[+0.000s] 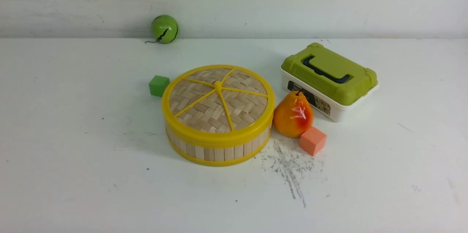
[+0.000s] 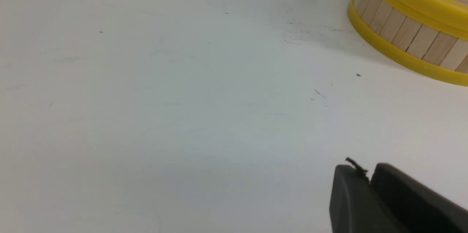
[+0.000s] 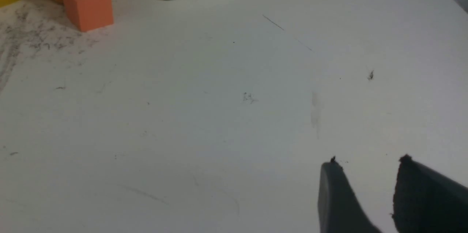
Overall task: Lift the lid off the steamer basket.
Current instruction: Use the left arm to lift the lid of the steamer
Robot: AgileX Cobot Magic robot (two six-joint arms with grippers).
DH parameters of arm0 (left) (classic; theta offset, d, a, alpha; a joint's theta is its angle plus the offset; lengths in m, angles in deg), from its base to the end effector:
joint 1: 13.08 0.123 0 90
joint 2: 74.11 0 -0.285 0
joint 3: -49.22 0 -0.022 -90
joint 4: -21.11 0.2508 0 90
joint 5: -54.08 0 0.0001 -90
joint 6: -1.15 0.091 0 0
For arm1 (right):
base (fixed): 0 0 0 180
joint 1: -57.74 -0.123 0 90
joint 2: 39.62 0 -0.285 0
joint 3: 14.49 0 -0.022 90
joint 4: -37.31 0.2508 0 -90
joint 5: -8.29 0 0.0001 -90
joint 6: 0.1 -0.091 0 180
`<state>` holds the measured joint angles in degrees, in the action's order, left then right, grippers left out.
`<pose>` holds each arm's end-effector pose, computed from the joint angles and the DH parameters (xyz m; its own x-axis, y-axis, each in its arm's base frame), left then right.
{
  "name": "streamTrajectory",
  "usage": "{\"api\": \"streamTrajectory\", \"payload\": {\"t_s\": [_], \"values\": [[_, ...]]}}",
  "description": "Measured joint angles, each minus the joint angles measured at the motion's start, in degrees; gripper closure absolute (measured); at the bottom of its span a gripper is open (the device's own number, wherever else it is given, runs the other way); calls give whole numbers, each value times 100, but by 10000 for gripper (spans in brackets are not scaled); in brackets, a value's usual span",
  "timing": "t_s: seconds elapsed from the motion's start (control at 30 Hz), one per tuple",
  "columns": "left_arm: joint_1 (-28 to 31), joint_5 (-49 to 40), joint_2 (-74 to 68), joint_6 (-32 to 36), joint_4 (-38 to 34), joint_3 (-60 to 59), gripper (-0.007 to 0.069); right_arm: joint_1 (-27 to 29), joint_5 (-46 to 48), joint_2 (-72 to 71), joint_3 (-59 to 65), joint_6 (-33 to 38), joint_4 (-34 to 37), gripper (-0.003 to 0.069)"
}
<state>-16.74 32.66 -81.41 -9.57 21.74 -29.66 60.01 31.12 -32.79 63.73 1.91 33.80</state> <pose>0.0527 -0.0030 0.1703 -0.3076 -0.1566 -0.9385 0.0060 0.9860 -0.1665 0.0514 -0.0042 0.1725 -0.3105 -0.0792 -0.9473 0.0339 0.9950 -0.0943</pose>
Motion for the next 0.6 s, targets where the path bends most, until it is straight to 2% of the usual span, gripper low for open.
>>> {"api": "streamTrajectory", "payload": {"t_s": [0.5, 0.6], "values": [[0, 12, 0, 0, 0, 0, 539, 0, 0, 0, 0, 0, 0, 419], [0, 285, 0, 0, 0, 0, 534, 0, 0, 0, 0, 0, 0, 419]]}}
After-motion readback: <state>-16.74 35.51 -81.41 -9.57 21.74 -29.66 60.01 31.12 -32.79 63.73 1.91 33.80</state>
